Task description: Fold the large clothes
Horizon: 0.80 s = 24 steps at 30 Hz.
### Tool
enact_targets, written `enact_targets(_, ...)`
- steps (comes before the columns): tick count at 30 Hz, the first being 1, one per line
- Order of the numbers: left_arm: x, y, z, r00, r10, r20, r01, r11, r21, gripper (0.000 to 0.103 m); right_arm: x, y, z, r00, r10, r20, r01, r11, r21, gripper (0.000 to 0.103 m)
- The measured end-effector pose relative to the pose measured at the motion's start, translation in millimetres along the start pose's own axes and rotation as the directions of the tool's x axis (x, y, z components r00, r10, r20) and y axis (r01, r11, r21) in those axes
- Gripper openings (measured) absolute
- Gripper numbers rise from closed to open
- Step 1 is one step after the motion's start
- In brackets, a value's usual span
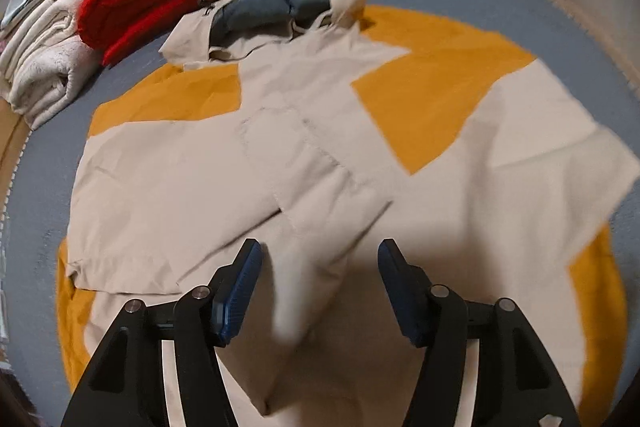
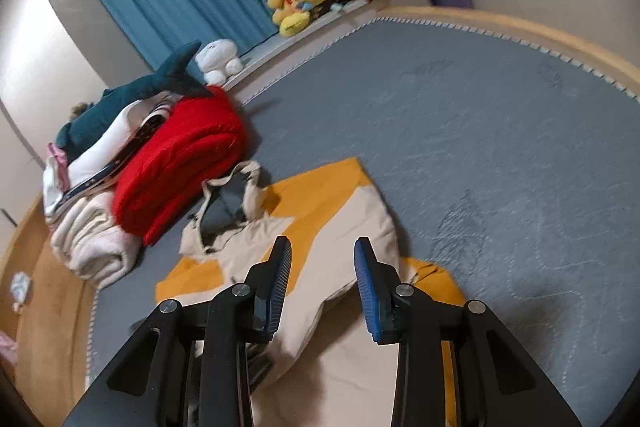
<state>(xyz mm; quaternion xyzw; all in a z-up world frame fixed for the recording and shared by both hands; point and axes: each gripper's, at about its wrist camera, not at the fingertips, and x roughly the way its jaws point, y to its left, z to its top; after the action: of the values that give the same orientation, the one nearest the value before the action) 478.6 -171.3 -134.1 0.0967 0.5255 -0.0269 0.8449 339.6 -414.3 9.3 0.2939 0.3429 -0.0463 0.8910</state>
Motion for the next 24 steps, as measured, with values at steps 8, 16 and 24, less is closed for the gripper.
enact_targets(8, -83.1, 160.6, -17.8, 0.971, -0.045, 0.235, 0.1, 0.968, -0.228, 0.009, 25.3, -5.2, -11.4, 0.99, 0.069, -0.122, -0.06, 0.995, 0.08, 0.034)
enact_targets(16, -63.1, 274.8, -75.0, 0.936, -0.248, 0.251, 0.341, 0.818, -0.463, 0.028, 52.6, 8.3, -31.0, 0.976, 0.088, -0.201, -0.072, 0.993, 0.088, 0.034)
enact_targets(24, 6.1, 300.5, -101.0, 0.914, -0.386, 0.125, 0.367, 0.657, -0.658, 0.037, 91.4, 8.7, -60.8, 0.947, 0.075, -0.311, -0.035, 0.99, 0.134, 0.034)
